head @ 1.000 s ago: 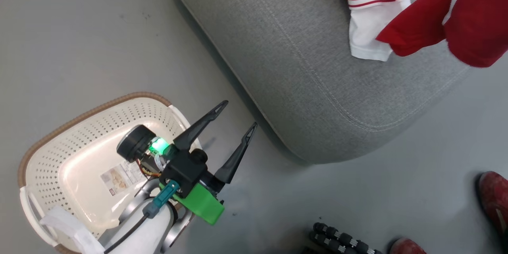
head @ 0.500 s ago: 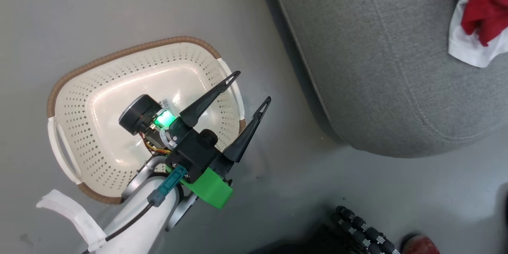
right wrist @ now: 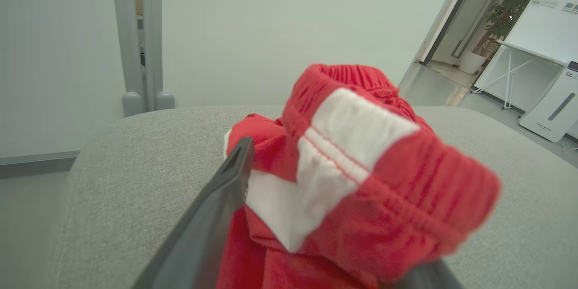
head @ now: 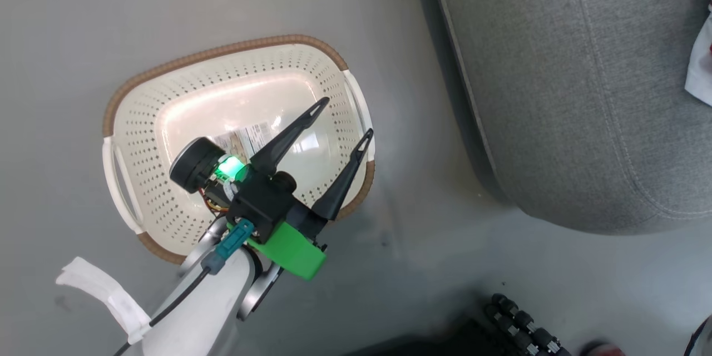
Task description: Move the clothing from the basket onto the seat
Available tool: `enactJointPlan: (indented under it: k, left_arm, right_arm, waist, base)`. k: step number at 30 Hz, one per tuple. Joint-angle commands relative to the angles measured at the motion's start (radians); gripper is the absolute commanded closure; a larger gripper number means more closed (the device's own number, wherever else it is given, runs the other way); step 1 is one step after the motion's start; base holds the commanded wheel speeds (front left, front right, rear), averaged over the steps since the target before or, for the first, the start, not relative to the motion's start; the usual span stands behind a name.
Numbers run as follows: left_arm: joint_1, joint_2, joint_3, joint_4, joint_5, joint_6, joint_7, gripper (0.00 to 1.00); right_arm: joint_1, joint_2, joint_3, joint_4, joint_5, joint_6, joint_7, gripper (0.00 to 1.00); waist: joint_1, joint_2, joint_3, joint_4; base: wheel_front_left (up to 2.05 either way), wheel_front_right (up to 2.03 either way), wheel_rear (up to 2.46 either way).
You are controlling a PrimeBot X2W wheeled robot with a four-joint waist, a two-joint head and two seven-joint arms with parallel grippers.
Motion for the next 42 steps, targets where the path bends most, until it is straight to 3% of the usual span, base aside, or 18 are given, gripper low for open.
enactJointPlan:
  k: [1, 9, 14, 19, 22, 27, 32, 36, 42]
  left_arm:
    - [0.019, -0.009, 0.011, 0.012, -0.006, 0.012, -0.011, 0.00]
    - [0.106, -0.110, 0.099, 0.057, -0.053, 0.054, -0.031, 0.00]
    - [0.182, -0.161, 0.214, -0.005, -0.012, 0.099, -0.030, 0.00]
    - [0.274, -0.194, 0.310, -0.038, -0.007, 0.095, -0.029, 0.00]
    - [0.326, -0.202, 0.364, -0.048, 0.000, 0.079, -0.029, 0.00]
    - [0.407, -0.209, 0.457, -0.086, 0.032, 0.089, -0.030, 0.00]
    - [0.499, -0.210, 0.514, -0.106, 0.058, 0.081, -0.029, 0.00]
    - [0.560, -0.210, 0.551, -0.128, 0.083, 0.099, -0.029, 0.00]
    - [0.635, -0.210, 0.563, -0.134, 0.079, 0.071, -0.029, 0.00]
  right_arm:
    - [0.047, 0.006, -0.003, -0.014, -0.001, -0.001, -0.002, 0.00]
    - [0.338, 0.059, 0.046, -0.126, 0.000, -0.001, -0.002, 0.00]
    - [0.494, 0.094, 0.149, -0.184, 0.009, -0.001, -0.002, 0.00]
    - [0.607, 0.111, 0.265, -0.245, 0.049, -0.001, -0.002, 0.00]
    - [0.665, 0.109, 0.355, -0.279, 0.094, -0.001, -0.002, 0.00]
    - [0.730, 0.108, 0.436, -0.323, 0.123, -0.001, -0.002, 0.00]
    - [0.779, 0.127, 0.452, -0.357, 0.132, -0.001, -0.002, 0.00]
    - [0.818, 0.128, 0.462, -0.376, 0.116, -0.001, -0.002, 0.00]
    - [0.884, 0.139, 0.430, -0.393, 0.100, -0.001, -0.002, 0.00]
  waist:
    - [-0.0001, -0.0001, -0.081, -0.017]
    - [-0.0001, -0.0001, -0.305, 0.040]
    - [-0.0001, -0.0001, -0.401, 0.092]
    - [-0.0001, -0.0001, -0.487, 0.145]
    - [-0.0001, -0.0001, -0.537, 0.176]
    - [-0.0001, -0.0001, -0.609, 0.209]
    - [-0.0001, -0.0001, -0.674, 0.233]
    - [-0.0001, -0.0001, -0.706, 0.241]
    - [-0.0001, -0.0001, -0.747, 0.249]
  base:
    - [0.00, 0.00, 0.00]
    - [0.00, 0.00, 0.00]
    - [0.00, 0.00, 0.00]
    - [0.00, 0.00, 0.00]
    - [0.00, 0.00, 0.00]
    - [0.00, 0.00, 0.00]
    - [0.00, 0.00, 0.00]
    - [0.00, 0.00, 0.00]
    - [0.00, 0.00, 0.00]
